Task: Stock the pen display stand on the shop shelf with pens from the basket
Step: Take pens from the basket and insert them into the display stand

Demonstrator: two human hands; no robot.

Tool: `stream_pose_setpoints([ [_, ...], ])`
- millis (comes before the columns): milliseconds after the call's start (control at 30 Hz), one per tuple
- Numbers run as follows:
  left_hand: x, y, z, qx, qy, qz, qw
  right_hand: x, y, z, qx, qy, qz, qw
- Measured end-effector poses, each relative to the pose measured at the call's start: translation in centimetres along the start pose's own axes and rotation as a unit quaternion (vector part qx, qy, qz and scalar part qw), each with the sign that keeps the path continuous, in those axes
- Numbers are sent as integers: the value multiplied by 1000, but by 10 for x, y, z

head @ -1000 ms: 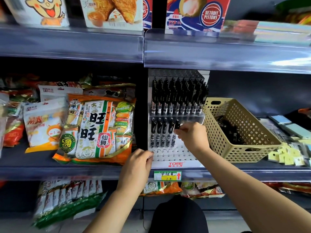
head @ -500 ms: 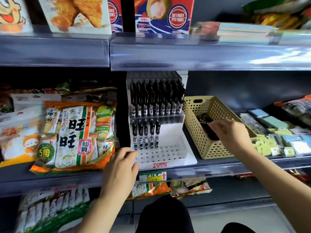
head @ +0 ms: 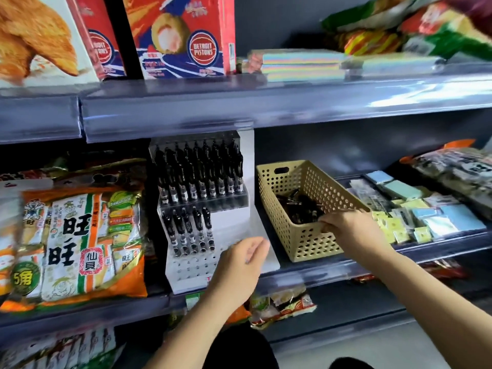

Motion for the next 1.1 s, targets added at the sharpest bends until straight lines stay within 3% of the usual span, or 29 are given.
stream_pose_setpoints([
  [67, 10, 9, -2, -62, -53, 12, 997, -10, -3, -4, -4, -24, 15, 1000],
  [233, 36, 45, -11, -99, -162, 44, 981, -49, -8, -17, 18, -70, 31, 997],
  [367, 57, 68, -13, -80, -184, 46, 979, -74, -20, -12, 79, -92, 51, 991],
  [467, 60, 74, -13, 40, -160, 25, 986, -85, -20, -11, 169, -30, 140, 975],
  [567, 50, 80, -14, 158, -105, 1, 982, -84, -18, -21, 223, 66, 173, 957],
  [733, 32, 88, -10, 180, -59, -44, 981, -64, 8, -33, 240, 217, 279, 904],
  [967, 22, 94, -9, 190, -25, -56, 980, -42, 40, -33, 266, 339, 259, 864],
  [1100, 21, 94, -10, 195, -28, -60, 979, -40, 66, -34, 186, 363, 244, 880],
])
Point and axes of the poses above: each hand's wrist, its own x-axis towards the middle knuckle, its own y-axis out of the palm, z = x × y, the point moved 6 cm from there along x, towards the middle knuckle, and after that the axes turned 10 degrees about y, right-handed, at the moved point
